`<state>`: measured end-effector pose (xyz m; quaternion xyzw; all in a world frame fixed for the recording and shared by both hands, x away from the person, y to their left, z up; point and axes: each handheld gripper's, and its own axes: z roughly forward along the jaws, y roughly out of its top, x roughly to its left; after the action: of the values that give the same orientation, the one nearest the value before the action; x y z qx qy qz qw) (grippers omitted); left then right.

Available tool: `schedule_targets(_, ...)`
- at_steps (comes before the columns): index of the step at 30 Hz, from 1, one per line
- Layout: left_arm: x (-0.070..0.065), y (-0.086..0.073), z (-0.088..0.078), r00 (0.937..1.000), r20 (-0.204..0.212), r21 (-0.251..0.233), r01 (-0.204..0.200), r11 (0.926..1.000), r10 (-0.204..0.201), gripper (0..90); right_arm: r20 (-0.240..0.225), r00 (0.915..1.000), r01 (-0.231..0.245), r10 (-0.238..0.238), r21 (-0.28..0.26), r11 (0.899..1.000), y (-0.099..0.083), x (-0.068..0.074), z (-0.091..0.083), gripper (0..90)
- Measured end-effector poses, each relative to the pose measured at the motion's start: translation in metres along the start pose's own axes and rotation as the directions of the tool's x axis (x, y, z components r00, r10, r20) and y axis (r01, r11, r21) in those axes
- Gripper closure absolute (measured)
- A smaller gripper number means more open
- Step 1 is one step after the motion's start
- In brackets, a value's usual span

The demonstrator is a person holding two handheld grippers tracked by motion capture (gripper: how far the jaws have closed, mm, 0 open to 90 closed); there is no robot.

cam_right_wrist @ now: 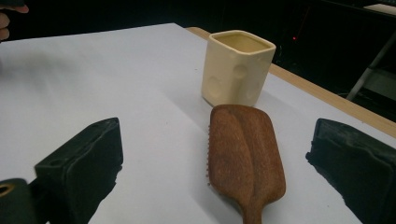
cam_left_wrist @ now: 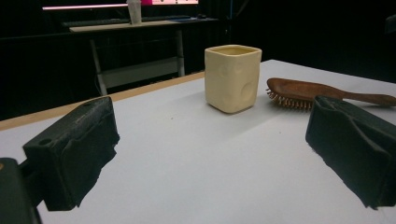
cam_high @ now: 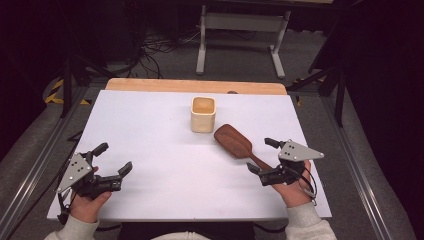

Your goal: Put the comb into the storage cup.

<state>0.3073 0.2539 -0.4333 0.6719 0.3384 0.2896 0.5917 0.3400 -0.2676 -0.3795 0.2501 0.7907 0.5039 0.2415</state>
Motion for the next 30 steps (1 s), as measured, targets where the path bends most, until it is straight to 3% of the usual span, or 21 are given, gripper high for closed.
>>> schedule_targets(7,-0.001,0.000,0.001,1.0000,0.001,0.004,-0.003,1.0000,0.003,3.4,-0.014,0.9999,0.010,-0.009,0.045,0.999,0.012,-0.011,0.012,2.7)
schedule_targets(17,-0.001,-0.001,0.001,1.0000,0.000,0.006,-0.008,1.0000,0.008,3.4,-0.077,0.9962,-0.037,0.042,0.063,0.997,0.018,-0.029,0.030,0.4)
schedule_targets(22,0.000,-0.001,0.002,1.0000,-0.002,0.009,-0.009,0.9999,0.009,3.4,-0.092,0.9913,-0.082,0.094,0.125,0.989,0.017,-0.040,0.040,0.5)
schedule_targets(23,0.000,-0.001,0.002,1.0000,-0.003,0.009,-0.008,0.9999,0.008,3.4,-0.087,0.9872,-0.119,0.134,0.162,0.980,0.017,-0.045,0.043,1.3)
schedule_targets(26,0.000,-0.001,0.002,0.9999,-0.003,0.009,-0.010,0.9999,0.010,3.4,-0.059,0.9862,-0.141,0.155,0.191,0.971,0.017,-0.048,0.047,1.1)
schedule_targets(30,-0.001,-0.002,0.002,0.9999,-0.004,0.002,-0.012,0.9999,0.012,3.4,-0.083,0.9794,-0.166,0.184,0.186,0.968,0.018,-0.048,0.050,0.4)
